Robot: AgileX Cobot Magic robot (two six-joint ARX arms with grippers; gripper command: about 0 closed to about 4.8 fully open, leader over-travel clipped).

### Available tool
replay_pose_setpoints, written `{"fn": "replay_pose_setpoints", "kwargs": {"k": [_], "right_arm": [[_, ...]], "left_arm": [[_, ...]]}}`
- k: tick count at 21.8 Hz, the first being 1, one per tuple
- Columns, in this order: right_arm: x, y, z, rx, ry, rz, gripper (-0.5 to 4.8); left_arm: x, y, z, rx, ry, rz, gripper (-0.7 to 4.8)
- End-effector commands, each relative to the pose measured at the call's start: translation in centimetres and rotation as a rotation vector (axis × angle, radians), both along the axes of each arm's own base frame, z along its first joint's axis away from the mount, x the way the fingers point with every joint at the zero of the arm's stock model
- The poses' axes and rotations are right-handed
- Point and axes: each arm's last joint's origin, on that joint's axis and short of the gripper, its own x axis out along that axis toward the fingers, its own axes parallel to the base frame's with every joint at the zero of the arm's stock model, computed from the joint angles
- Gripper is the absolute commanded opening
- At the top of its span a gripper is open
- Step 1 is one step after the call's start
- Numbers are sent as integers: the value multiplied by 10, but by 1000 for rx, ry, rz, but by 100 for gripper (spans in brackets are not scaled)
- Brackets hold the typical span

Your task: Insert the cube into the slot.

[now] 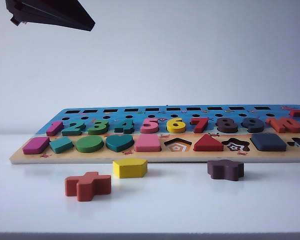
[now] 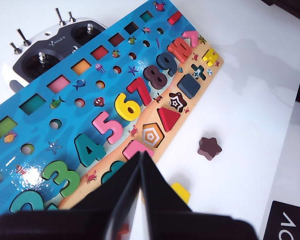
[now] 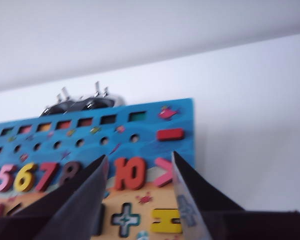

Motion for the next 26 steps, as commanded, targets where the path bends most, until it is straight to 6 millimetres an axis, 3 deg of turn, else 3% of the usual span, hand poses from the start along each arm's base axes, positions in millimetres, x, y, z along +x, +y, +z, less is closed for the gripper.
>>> {"fn": "replay_pose_setpoints", "kwargs": {"k": [1, 5, 8, 9, 26], "right_arm": [[-6, -5, -6, 5, -74, -54, 212], [-4, -8, -11, 5, -66, -92, 147], [-2, -9, -13, 4, -92, -121, 2], [-1, -10, -15, 3, -89, -128, -7], [17, -13, -55, -135, -115, -158, -9]], "left_arm": [[0, 0, 3, -4, -29, 4, 10], [-1, 1, 5, -2, -43, 18, 10], [-2, 4, 7, -4, -58, 32, 10], [-2, 5, 8, -6, -63, 39, 10], [-6, 46, 32, -31, -256, 339, 10]]}}
